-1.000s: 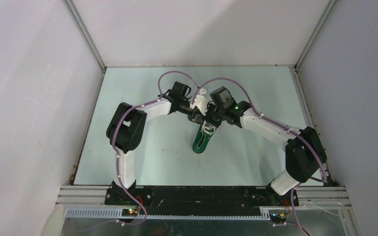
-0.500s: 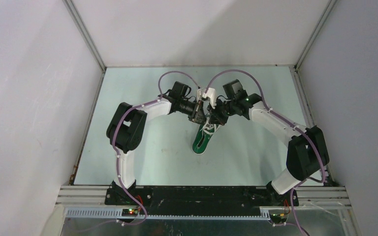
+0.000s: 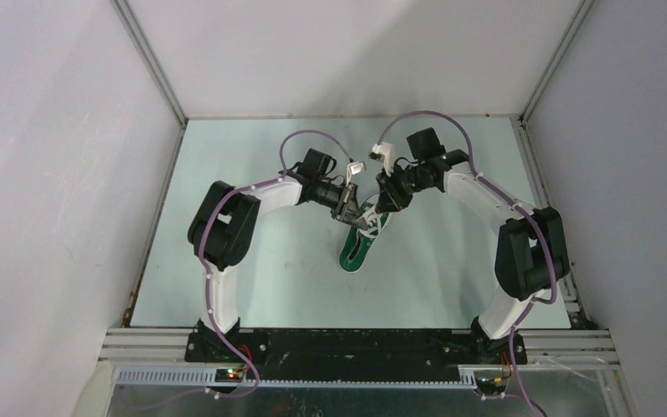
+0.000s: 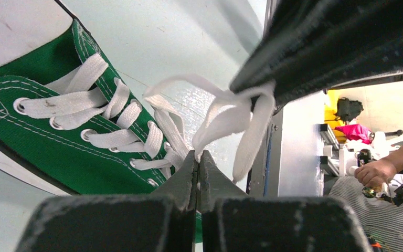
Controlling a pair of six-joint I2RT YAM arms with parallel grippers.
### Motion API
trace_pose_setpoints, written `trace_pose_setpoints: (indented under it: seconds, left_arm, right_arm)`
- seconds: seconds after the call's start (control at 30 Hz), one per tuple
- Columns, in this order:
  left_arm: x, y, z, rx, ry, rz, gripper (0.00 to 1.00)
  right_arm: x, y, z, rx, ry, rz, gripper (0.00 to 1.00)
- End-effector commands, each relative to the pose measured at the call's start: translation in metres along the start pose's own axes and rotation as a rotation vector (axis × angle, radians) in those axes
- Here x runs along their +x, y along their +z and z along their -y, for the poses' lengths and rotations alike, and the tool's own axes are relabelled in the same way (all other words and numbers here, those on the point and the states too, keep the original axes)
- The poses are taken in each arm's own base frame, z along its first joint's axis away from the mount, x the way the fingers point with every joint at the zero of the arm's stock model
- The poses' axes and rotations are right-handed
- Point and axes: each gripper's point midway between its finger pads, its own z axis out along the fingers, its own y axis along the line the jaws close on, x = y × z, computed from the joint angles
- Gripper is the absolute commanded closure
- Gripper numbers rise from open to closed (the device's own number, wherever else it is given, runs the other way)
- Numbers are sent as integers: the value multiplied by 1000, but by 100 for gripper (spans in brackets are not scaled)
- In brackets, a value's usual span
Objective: Tie the shoes
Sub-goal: Wrap the shoelace around the shoelace.
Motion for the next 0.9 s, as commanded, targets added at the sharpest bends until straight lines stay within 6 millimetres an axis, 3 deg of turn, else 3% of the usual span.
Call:
trace_pose_setpoints:
  seconds: [0.0,0.23,0.47,0.73,0.87]
  left_arm:
    - [-8,-5,11,25,57,11,100]
    - [-8,-4,6,4,28,9,100]
    - [-8,-4,3,-6,13,7,100]
    - [-10,-3,4,12,11,7,100]
    - [-11,-3,3,12,7,5,100]
  right_arm:
    - [-16,-10,8,42,-8,21,74]
    - [-36,-19,9,110,-242,22,61]
    - [-32,-18,5,72,-601,-26,54]
    - [-22,-15,-13,1,-752,-76,50]
    - [-26,-7,-21,-8,-817,-77,49]
